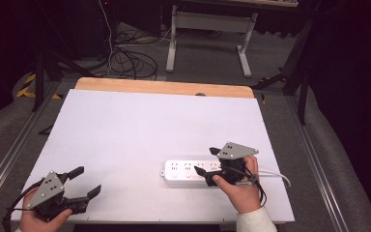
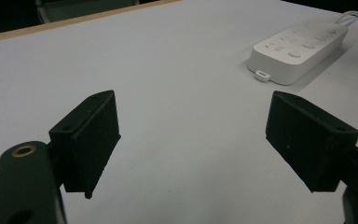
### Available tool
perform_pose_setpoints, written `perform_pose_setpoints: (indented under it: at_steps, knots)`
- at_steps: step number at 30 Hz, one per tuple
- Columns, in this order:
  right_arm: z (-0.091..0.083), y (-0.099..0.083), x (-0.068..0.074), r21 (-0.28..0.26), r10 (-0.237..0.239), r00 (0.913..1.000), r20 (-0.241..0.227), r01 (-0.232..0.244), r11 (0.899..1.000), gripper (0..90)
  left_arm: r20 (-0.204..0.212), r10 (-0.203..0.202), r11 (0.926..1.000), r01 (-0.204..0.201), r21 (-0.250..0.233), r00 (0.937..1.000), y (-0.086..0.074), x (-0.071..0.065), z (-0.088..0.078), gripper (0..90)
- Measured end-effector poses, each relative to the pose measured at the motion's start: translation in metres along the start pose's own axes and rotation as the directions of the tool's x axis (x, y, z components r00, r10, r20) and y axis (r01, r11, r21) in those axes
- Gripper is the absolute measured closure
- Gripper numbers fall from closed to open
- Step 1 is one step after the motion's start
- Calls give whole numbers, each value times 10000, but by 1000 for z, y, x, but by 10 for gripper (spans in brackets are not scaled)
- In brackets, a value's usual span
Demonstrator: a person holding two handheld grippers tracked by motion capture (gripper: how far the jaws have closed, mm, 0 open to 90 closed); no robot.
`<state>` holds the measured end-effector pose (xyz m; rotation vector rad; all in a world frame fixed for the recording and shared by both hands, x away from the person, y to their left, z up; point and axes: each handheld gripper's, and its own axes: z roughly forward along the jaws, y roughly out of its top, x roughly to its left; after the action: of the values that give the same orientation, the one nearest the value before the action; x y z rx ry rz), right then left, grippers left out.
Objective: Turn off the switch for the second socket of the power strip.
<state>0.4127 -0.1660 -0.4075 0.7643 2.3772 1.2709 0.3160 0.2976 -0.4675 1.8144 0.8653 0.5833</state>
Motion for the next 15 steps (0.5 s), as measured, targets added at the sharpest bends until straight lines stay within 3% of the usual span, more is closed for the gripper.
perform_pose_setpoints:
  at_steps: [8,15]
  knots:
    - [-14,-5,-8,-661,193,9998,25,-191,9976,131,-41,14,10000,-14,23,10000,0,0,-1,179]
    - [-26,-19,-18,-1124,535,9985,120,-518,9923,115,-33,18,10000,-18,19,10000,0,0,-1,176]
